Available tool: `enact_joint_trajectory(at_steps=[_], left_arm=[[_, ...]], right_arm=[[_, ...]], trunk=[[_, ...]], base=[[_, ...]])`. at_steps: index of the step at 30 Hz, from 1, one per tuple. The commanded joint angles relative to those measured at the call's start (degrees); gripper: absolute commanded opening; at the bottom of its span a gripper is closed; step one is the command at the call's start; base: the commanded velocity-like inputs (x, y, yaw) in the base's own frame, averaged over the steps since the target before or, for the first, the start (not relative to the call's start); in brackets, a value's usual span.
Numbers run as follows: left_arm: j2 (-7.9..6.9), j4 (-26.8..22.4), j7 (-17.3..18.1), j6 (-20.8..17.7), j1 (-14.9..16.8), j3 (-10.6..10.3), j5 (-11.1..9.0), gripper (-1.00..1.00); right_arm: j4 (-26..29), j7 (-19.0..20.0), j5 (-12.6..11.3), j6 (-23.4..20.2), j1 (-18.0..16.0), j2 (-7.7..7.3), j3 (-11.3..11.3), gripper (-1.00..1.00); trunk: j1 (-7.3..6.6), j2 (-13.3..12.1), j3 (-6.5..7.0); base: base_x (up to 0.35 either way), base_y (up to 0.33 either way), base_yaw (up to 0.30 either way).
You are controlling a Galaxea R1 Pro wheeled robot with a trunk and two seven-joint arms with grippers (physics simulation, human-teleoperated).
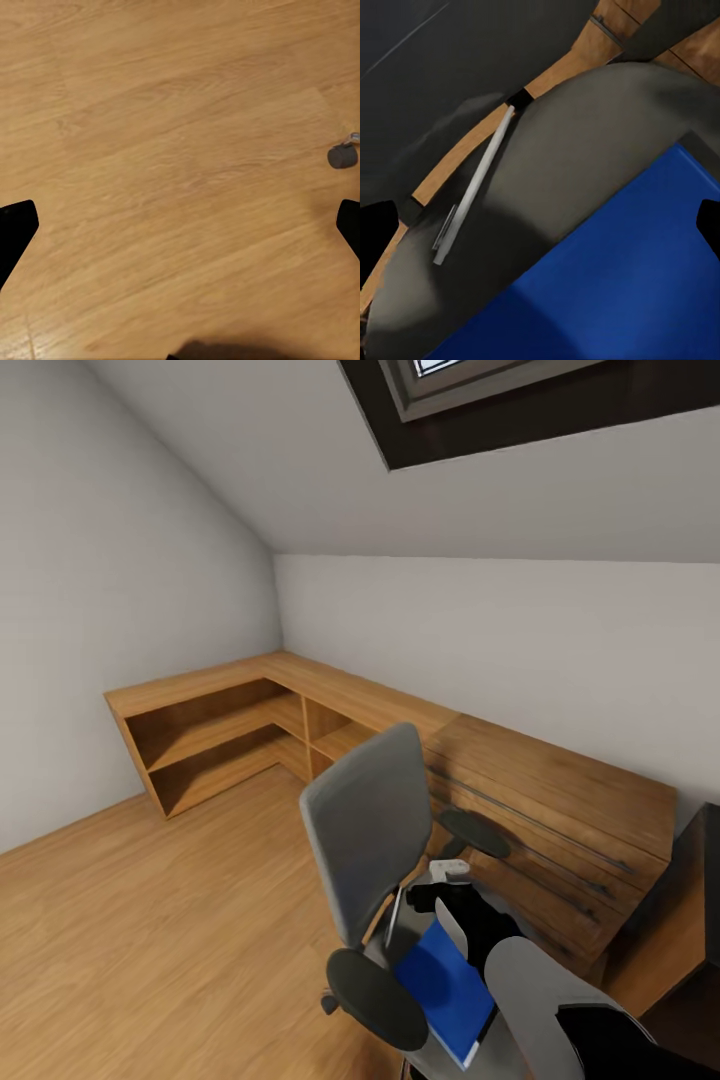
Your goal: In the bedroom, organize the workspace by keeping the computer under the desk, ensuring the monitor is on the desk, placing the keyboard on the desk next to the monitor, placing the mouse on the desk next to the keyboard, moving the folder from the swivel chair onto the desk next to the mouse, stacking the notebook on top of the folder with the pen on top of the notebook, and positioning the swivel chair next to the desk.
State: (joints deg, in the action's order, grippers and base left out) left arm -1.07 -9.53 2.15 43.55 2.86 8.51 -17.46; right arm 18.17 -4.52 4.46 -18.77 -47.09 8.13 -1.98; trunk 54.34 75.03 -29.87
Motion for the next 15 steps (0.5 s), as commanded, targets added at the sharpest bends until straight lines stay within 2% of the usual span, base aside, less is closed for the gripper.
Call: enact_joint_trajectory(at_steps=[1,6,15], left_arm=[[0.01,0.0,0.2,0.1,0.0,0.3,0.0,1.00],[0.01,0.0,0.3,0.2,0.0,0.3,0.0,1.00],[0.01,0.0,0.3,0.2,0.0,0.3,0.1,1.00]], right_arm=[[0.1,0.0,0.5,-0.3,0.0,0.04,-0.2,1.00],[0.1,0.0,0.5,-0.4,0.0,0.04,-0.2,1.00],[0.1,-0.1,0.5,-0.4,0.0,0.04,-0.2,1.00]], trunk=[[0.00,0.0,-0.06],[0.00,0.0,-0.06],[0.00,0.0,-0.06]], base=[[0.077,0.086,0.000],[0.100,0.113,0.000],[0.010,0.011,0.000]])
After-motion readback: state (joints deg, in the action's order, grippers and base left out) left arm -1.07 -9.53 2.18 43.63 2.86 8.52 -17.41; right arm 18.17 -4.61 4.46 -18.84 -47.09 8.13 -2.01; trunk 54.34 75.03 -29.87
